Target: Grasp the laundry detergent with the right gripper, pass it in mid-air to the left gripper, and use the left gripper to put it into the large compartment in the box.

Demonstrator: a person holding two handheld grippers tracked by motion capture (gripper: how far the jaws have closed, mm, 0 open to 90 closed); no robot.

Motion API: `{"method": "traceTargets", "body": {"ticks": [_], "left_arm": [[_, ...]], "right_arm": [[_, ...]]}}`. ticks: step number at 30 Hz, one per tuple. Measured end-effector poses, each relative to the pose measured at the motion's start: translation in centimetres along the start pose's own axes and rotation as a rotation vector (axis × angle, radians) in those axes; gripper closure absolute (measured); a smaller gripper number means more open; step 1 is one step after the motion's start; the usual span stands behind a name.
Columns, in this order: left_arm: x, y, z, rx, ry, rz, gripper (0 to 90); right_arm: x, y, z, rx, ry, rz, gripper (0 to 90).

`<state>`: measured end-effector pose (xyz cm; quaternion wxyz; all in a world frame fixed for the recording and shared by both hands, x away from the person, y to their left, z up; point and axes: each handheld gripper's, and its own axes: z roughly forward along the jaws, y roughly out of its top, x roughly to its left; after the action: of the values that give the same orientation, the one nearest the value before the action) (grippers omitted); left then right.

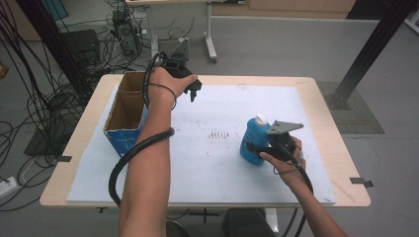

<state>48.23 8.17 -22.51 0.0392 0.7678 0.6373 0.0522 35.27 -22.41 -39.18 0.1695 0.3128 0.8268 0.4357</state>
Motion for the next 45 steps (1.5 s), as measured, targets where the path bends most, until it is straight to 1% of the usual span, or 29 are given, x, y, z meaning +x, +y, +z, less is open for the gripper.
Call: {"method": "traceTargets", "body": {"ticks": [13, 20, 30, 36, 42, 44, 45], "left_arm": [[-0.1, 0.0, -0.3, -0.003, -0.009, 0.003, 5.4], [-0.1, 0.1, -0.3, -0.003, -0.025, 0.003, 5.5], [0.1, -0.2, 0.2, 0.004, -0.035, 0.019, 5.5], [-0.1, -0.3, 0.7, 0.015, -0.052, 0.029, 5.6], [-0.2, -0.1, 0.7, 0.011, -0.060, 0.041, 5.6], [-0.1, -0.1, 0.7, 0.011, -0.060, 0.041, 5.6], [-0.2, 0.0, 0.6, 0.014, -0.047, 0.043, 5.6]], "right_arm": [[0.0, 0.0, 0.0, -0.003, 0.002, 0.004, 44.3], [0.0, -0.1, 0.0, -0.006, 0.002, 0.003, 44.5], [0.0, -0.1, 0.0, -0.006, 0.002, 0.003, 44.6], [0.0, -0.1, 0.0, -0.009, 0.002, 0.001, 44.6], [0.0, -0.1, 0.0, -0.010, 0.003, 0.002, 44.6], [0.0, -0.1, 0.0, -0.011, 0.004, 0.001, 44.6], [0.0, -0.1, 0.0, -0.011, 0.004, -0.001, 44.6]]}}
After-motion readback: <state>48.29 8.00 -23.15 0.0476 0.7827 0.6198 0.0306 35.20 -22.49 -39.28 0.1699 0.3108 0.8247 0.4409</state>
